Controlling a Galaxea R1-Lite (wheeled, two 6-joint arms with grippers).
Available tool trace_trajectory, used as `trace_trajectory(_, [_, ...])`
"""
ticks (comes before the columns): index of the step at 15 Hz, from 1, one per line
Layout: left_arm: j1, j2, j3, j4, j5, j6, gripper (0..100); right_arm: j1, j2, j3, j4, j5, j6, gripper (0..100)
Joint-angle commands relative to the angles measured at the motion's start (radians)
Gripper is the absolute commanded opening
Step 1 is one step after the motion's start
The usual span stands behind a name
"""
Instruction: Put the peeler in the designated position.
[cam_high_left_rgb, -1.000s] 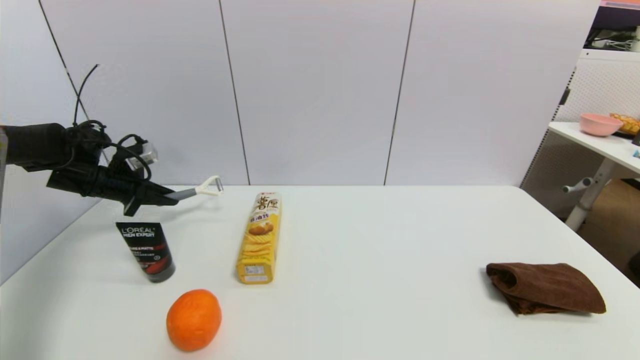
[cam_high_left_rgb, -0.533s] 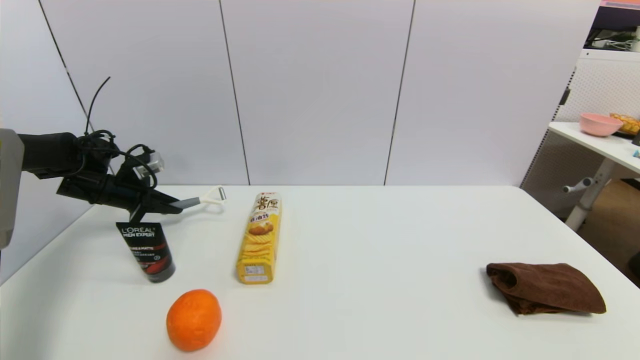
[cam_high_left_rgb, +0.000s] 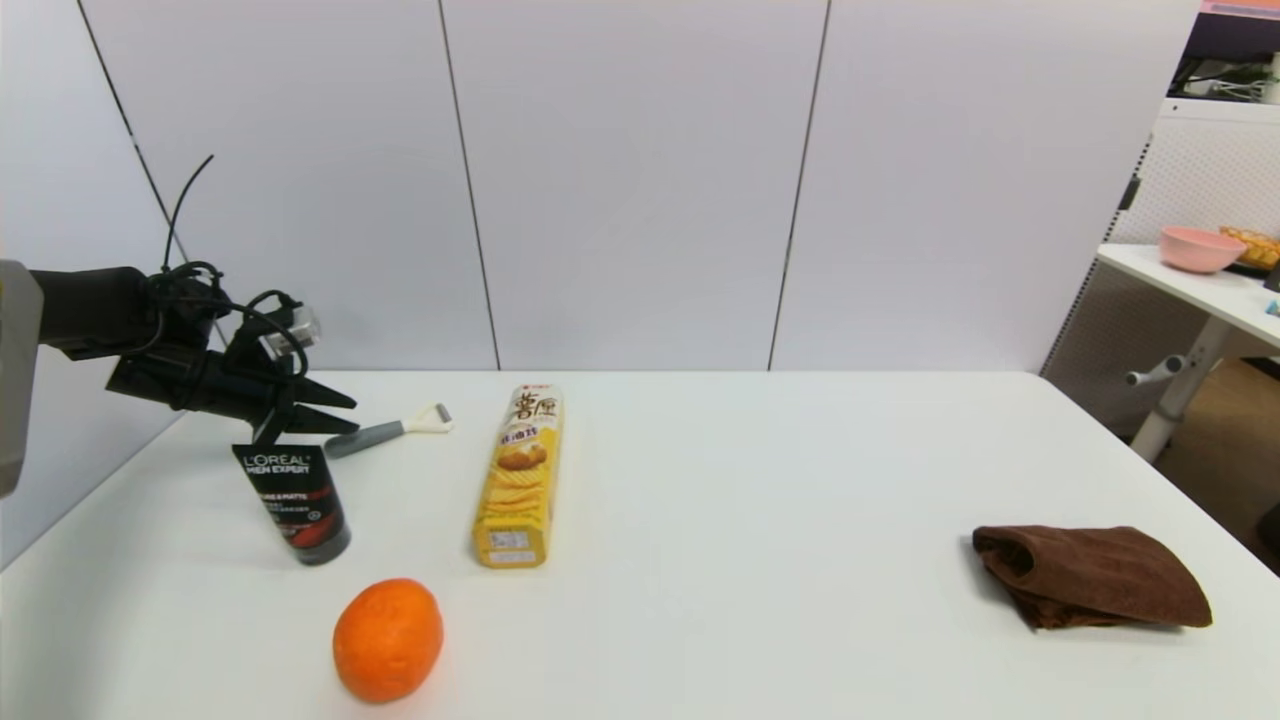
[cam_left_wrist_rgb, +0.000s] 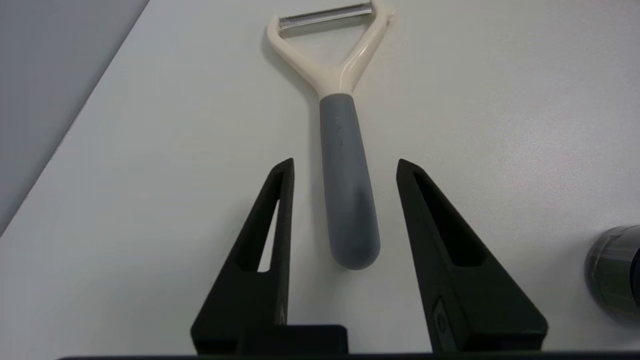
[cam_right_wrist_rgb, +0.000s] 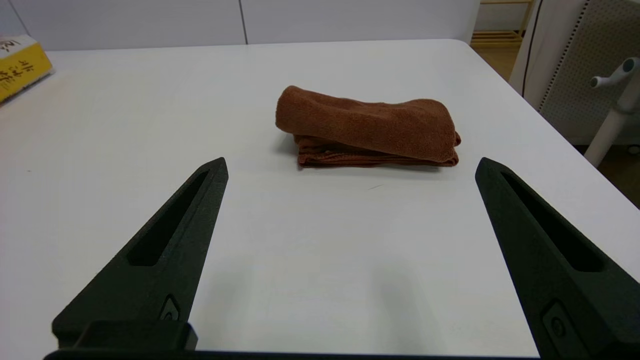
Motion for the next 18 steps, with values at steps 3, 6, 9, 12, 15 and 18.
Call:
trace_trajectory(3, [0.022,-0.060,-0.011,0.007,0.014,0.003,100,0.000,0.001,0.000,-0.001,0.000,0.000,100])
trace_trajectory(6, [0.106,-0.183,-0.014,0.008,0.055,-0.003,100,0.000,0.001,0.000,-0.001,0.000,0.000,100])
trace_trajectory(9, [0.244,-0.346,-0.014,0.021,0.061,-0.005,100,0.000,0.001,0.000,-0.001,0.002,0.000,100])
trace_trajectory(12, [0.411,-0.527,0.000,0.031,0.046,-0.038,100,0.000,0.001,0.002,-0.001,0.000,0.000,100])
trace_trajectory(15, [0.493,-0.729,0.124,0.030,-0.015,-0.124,100,0.000,0.001,0.000,-0.001,0.000,0.000,100])
trace_trajectory(18, [0.422,-0.933,0.259,0.030,-0.017,-0.264,100,0.000,0.001,0.000,-0.001,0.000,0.003,100])
